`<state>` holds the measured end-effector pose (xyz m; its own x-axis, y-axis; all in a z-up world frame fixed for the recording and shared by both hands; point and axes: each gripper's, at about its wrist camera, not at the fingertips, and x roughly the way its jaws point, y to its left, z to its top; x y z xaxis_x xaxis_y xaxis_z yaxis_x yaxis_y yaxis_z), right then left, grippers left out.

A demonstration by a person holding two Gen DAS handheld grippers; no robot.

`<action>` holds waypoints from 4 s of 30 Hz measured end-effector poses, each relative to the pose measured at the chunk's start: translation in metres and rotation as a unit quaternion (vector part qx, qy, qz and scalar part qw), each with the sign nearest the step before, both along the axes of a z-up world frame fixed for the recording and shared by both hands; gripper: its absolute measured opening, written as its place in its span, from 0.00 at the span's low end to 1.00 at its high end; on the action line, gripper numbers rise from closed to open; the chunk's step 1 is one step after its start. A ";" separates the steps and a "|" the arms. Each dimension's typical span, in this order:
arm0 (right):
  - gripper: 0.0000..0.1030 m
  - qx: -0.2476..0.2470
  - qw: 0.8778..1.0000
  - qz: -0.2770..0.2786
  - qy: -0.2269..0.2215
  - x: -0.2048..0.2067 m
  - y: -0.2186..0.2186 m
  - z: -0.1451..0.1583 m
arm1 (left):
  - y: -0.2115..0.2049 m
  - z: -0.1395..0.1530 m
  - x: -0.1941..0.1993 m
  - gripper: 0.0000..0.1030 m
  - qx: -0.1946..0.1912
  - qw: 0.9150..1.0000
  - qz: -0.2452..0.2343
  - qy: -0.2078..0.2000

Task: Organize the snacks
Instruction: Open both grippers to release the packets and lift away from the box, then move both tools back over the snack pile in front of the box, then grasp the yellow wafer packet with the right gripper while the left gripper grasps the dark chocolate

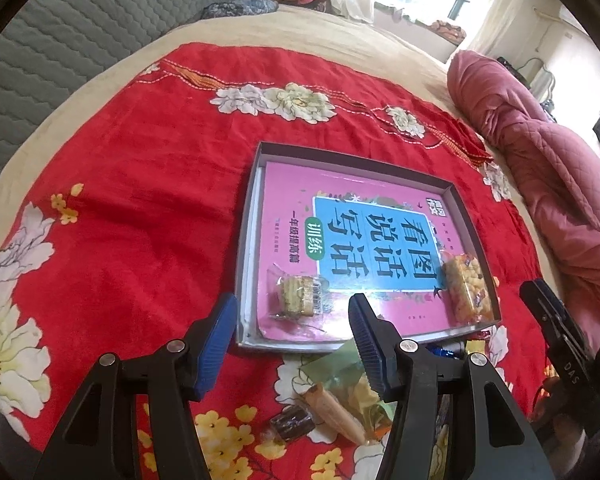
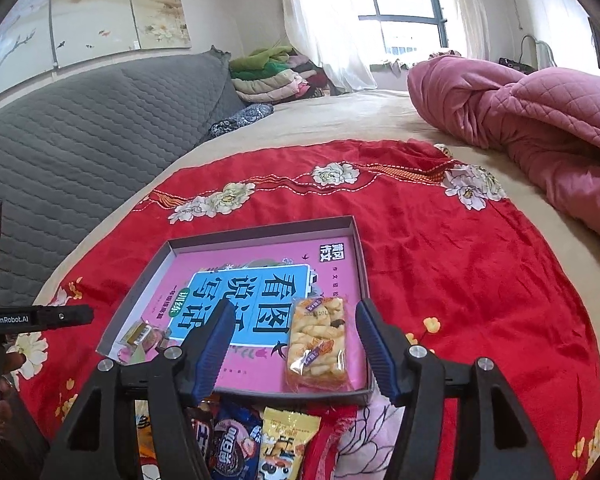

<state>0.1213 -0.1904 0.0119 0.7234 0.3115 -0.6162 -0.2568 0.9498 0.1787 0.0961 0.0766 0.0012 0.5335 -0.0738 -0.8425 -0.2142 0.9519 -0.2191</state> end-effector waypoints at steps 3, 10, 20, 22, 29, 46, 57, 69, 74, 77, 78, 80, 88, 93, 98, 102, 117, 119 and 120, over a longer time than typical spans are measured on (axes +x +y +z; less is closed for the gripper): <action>0.60 0.000 1.000 -0.005 -0.003 -0.007 -0.003 0.003 | 0.002 0.004 -0.005 0.58 0.002 1.000 -0.001 -0.004; 0.60 -0.006 1.000 -0.021 -0.015 -0.021 -0.005 0.011 | 0.006 0.006 -0.016 0.58 0.005 1.000 -0.004 -0.007; 0.61 -0.031 0.999 -0.008 -0.009 -0.044 0.000 0.010 | 0.010 0.004 -0.024 0.58 0.012 1.000 -0.010 -0.008; 0.61 -0.033 0.999 -0.008 -0.009 -0.046 0.000 0.010 | 0.009 0.005 -0.026 0.58 0.013 1.000 -0.014 -0.009; 0.61 -0.039 0.999 -0.001 0.002 -0.059 0.002 0.007 | 0.006 0.004 -0.033 0.58 0.012 1.000 -0.027 -0.009; 0.60 -0.039 0.996 0.032 0.077 -0.071 0.011 -0.018 | -0.013 -0.030 -0.056 0.58 0.005 0.997 -0.068 0.042; 0.47 -0.046 0.991 0.049 0.114 -0.069 0.018 -0.037 | -0.018 -0.054 -0.066 0.58 -0.021 0.992 -0.087 0.088; 0.42 -0.054 0.987 0.058 0.142 -0.061 0.024 -0.056 | -0.015 -0.066 -0.063 0.58 -0.035 0.991 -0.085 0.102; 0.39 -0.054 0.985 0.058 0.154 -0.057 0.024 -0.064 | -0.015 -0.071 -0.060 0.58 -0.042 0.990 -0.087 0.104; 0.37 -0.057 0.984 0.058 0.157 -0.053 0.025 -0.067 | -0.019 -0.072 -0.055 0.58 -0.036 0.990 -0.088 0.101; 0.36 -0.058 0.984 0.059 0.157 -0.053 0.025 -0.068 | -0.019 -0.072 -0.055 0.58 -0.035 0.990 -0.089 0.100; 0.33 -0.058 0.984 0.060 0.159 -0.051 0.026 -0.069 | -0.021 -0.073 -0.054 0.58 -0.030 0.991 -0.091 0.094; 0.23 -0.055 0.984 0.056 0.158 -0.047 0.024 -0.071 | -0.026 -0.078 -0.048 0.58 -0.017 0.992 -0.096 0.083; 0.19 -0.057 0.985 0.055 0.155 -0.047 0.024 -0.070 | -0.023 -0.080 -0.047 0.55 -0.022 0.993 -0.091 0.077; 0.17 -0.053 0.985 0.053 0.156 -0.046 0.022 -0.069 | -0.020 -0.084 -0.045 0.45 -0.036 0.993 -0.086 0.075; 0.16 -0.050 0.985 0.051 0.154 -0.047 0.020 -0.068 | -0.017 -0.084 -0.046 0.37 -0.042 0.993 -0.082 0.072; 0.14 -0.029 0.990 0.056 0.126 -0.052 0.017 -0.052 | -0.006 -0.064 -0.056 0.37 -0.050 0.996 -0.065 0.045; 0.14 -0.030 0.991 0.057 0.121 -0.052 0.017 -0.050 | -0.006 -0.059 -0.058 0.37 -0.044 0.996 -0.065 0.039; 0.14 -0.029 0.991 0.057 0.118 -0.053 0.017 -0.049 | -0.007 -0.056 -0.059 0.37 -0.042 0.996 -0.066 0.035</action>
